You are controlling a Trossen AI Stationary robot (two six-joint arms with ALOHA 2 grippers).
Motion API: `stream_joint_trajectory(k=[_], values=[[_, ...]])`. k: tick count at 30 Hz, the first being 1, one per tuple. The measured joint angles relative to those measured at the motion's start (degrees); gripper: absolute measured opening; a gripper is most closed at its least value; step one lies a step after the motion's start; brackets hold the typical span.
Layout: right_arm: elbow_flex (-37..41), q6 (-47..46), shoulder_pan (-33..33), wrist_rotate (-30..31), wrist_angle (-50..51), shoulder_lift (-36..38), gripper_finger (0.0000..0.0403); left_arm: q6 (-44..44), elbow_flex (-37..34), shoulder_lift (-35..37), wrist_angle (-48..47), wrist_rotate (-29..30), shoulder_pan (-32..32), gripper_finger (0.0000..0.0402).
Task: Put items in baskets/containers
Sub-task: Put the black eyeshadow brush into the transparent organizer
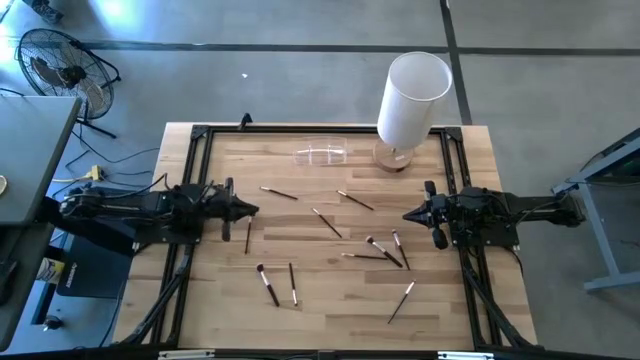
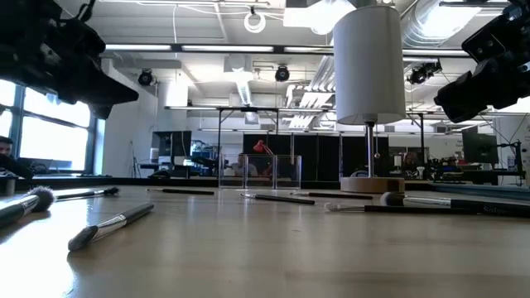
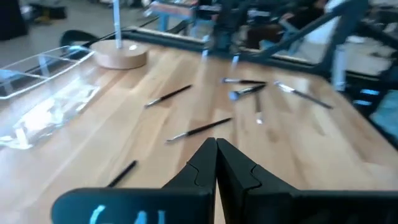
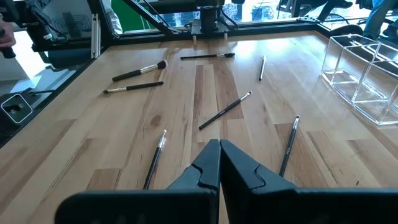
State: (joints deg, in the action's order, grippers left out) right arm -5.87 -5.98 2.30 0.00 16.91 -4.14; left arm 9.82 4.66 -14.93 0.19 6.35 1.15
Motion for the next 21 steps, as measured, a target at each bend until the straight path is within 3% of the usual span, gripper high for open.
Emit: stream_joint_trajectory(k=[11, 21], values=[[-0.01, 0.00, 0.00, 0.01, 0.00, -0.01, 0.0000, 0.05, 12.45, -22.46, -0.31, 12.11, 0.00, 0.0001], [-0.02, 0.00, -0.01, 0.01, -0.13, -0.02, 0.0001, 0.49, 24.13, -37.68, -0.39, 12.12, 0.00, 0.0001]])
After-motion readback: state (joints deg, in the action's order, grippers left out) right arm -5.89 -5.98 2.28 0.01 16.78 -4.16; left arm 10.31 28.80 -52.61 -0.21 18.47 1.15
